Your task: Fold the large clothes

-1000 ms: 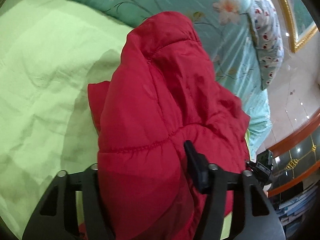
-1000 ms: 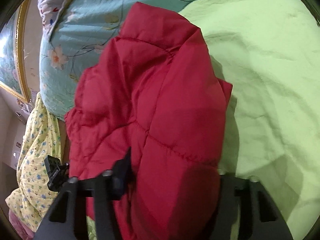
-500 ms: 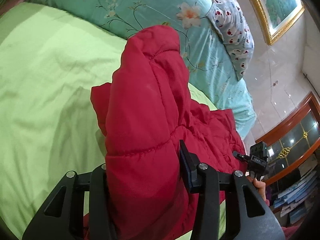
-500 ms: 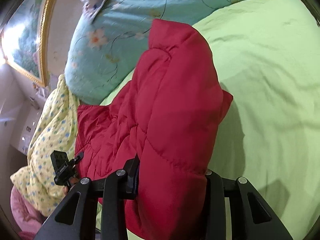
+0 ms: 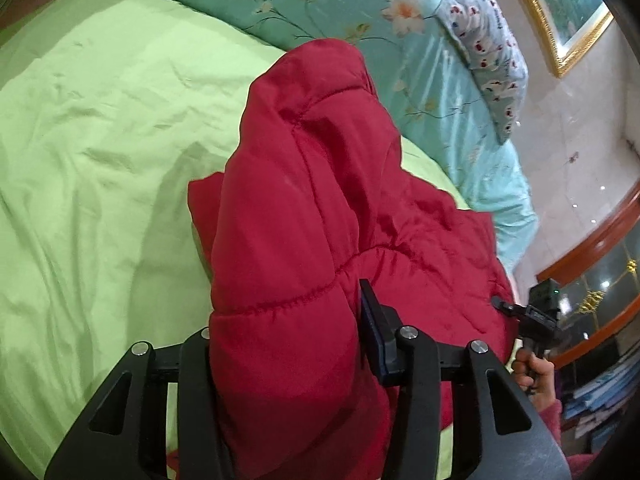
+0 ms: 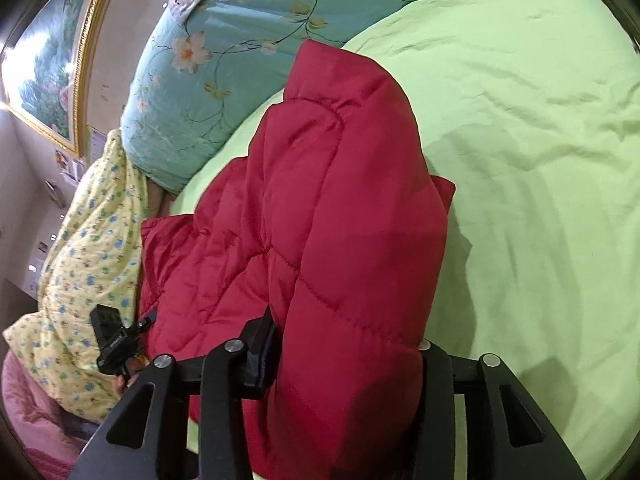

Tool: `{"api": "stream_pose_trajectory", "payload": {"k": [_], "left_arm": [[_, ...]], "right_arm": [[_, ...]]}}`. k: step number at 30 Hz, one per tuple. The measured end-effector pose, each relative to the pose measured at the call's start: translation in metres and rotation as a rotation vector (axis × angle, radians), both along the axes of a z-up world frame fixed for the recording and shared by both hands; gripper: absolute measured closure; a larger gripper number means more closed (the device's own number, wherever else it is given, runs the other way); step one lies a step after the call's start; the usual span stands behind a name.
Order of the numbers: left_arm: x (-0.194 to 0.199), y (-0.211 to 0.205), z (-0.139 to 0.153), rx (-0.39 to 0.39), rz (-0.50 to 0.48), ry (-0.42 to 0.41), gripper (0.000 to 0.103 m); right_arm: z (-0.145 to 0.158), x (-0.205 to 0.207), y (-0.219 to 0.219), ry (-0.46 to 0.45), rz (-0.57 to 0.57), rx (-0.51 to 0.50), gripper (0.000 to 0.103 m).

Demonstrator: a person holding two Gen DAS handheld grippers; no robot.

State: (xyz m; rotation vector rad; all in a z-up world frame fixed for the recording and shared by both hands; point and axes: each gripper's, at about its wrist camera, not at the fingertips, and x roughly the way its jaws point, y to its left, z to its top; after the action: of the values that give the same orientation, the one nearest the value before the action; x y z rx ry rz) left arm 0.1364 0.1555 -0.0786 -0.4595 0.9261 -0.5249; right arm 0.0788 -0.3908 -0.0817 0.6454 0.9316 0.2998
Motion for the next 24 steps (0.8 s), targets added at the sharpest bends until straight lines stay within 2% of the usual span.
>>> {"api": "stream_pose_trajectory", "payload": {"k": [7, 10, 12, 14, 16, 20, 24], "left_arm": [[0.009, -0.002, -0.017, 0.025, 0.033, 0.008, 0.049], [0.007, -0.005, -0.016, 0.078, 0.042, -0.007, 0.044], [0.004, -0.007, -0.013, 0.118, 0.055, -0.015, 0.038], [0.002, -0.008, -0.01, 0.156, 0.081, -0.018, 0.026], [-0.002, -0.009, -0.004, 0.201, 0.111, -0.023, 0.019], [-0.012, -0.005, 0.008, 0.234, 0.148, -0.04, 0.018], [-0.028, 0.0, 0.025, 0.28, 0.198, -0.097, 0.018]], "right_arm": [[-0.018, 0.003, -0.008, 0.008, -0.051, 0.013, 0.051], [-0.023, 0.003, -0.01, 0.013, -0.06, 0.008, 0.047], [-0.024, 0.0, -0.012, 0.015, -0.063, -0.006, 0.044], [-0.022, -0.002, -0.011, 0.018, -0.067, -0.026, 0.042], [-0.021, -0.003, -0.01, 0.022, -0.078, -0.041, 0.039], [-0.02, -0.007, -0.008, 0.027, -0.106, -0.081, 0.028], [-0.021, -0.009, -0.01, 0.031, -0.123, -0.092, 0.026]]}}
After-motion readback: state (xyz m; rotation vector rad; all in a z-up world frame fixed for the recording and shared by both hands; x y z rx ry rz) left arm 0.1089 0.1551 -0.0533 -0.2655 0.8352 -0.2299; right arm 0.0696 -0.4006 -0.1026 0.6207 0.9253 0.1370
